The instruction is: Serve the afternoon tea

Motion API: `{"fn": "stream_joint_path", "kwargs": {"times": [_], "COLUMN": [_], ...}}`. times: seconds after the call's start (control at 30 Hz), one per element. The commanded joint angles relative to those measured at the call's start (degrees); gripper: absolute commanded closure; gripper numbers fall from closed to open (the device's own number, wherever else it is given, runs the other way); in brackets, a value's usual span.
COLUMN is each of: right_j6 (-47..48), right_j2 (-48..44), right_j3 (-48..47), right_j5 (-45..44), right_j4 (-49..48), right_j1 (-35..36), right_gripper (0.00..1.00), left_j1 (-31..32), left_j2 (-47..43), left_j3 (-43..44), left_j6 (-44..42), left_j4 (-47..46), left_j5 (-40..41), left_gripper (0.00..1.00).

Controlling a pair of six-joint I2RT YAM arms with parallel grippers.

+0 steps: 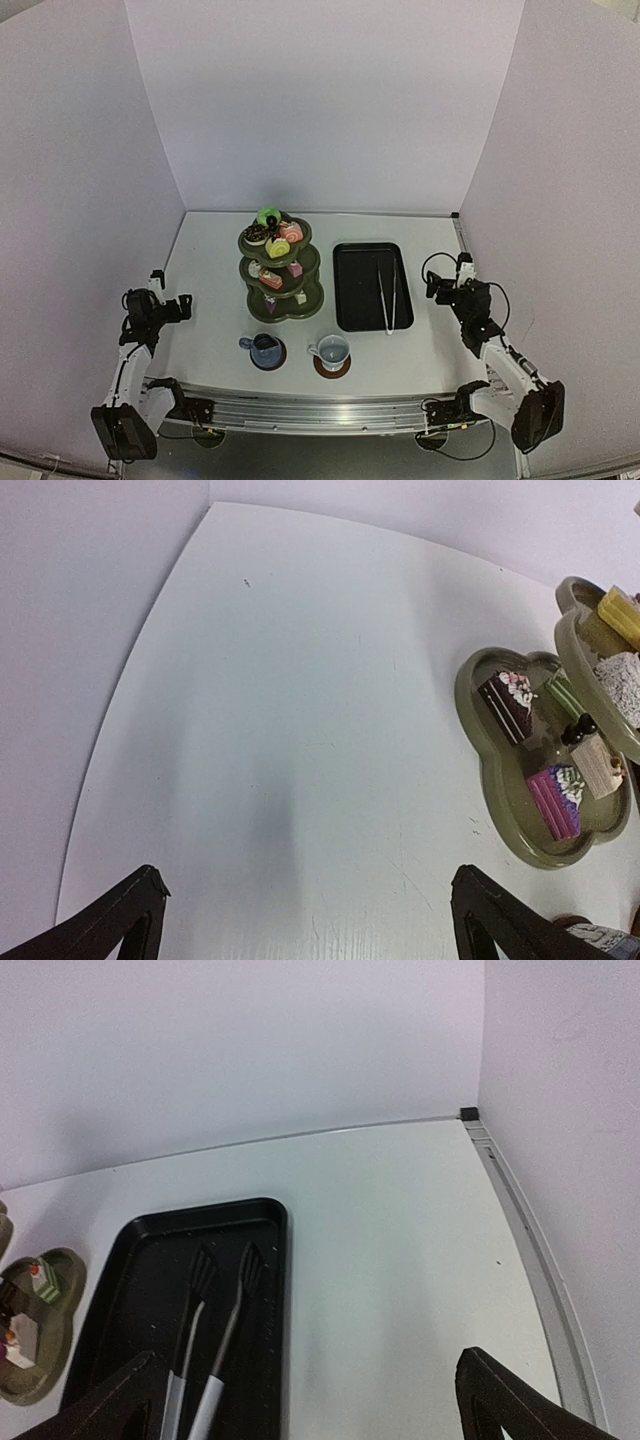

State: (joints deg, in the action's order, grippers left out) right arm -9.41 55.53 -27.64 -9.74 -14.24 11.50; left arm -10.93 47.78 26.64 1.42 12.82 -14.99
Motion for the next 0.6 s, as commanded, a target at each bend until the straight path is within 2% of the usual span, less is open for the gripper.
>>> {"fn": "stream_joint_path", "kwargs": {"times": [0.0,0.2,0.43,0.57], "right_j6": [5.12,4.67,1.48,0.94], "right_j2": [-10.06,-22.96,-32.09,-34.46], "right_j3": [9.03,17.70,21.57,22.73], "right_j5": [-1.94,-4.69,-0.89,-1.76], "right_j4": [-7.92,-8.23,-6.48,-5.14], "right_j1": [-0.19,-0.19,-0.17,-0.17], "right_gripper": [0.02,0.02,0.02,0.02], "left_j1": [-4.59,-8.91,-9.01,-9.01], "left_j2": [-3.38,-4.61,-5.11,-5.16], "left_j3": [-3.07,-6.41,-10.08,-10.43], "left_j6": [-0.11,3.96,-7.60,-7.49], "left_j4": [-8.54,-11.21,-7.36,-7.97], "left_j5": [-10.35,-8.68,-17.78,-18.41], "left_gripper": [0.00,0.00,0.00,0.00]}}
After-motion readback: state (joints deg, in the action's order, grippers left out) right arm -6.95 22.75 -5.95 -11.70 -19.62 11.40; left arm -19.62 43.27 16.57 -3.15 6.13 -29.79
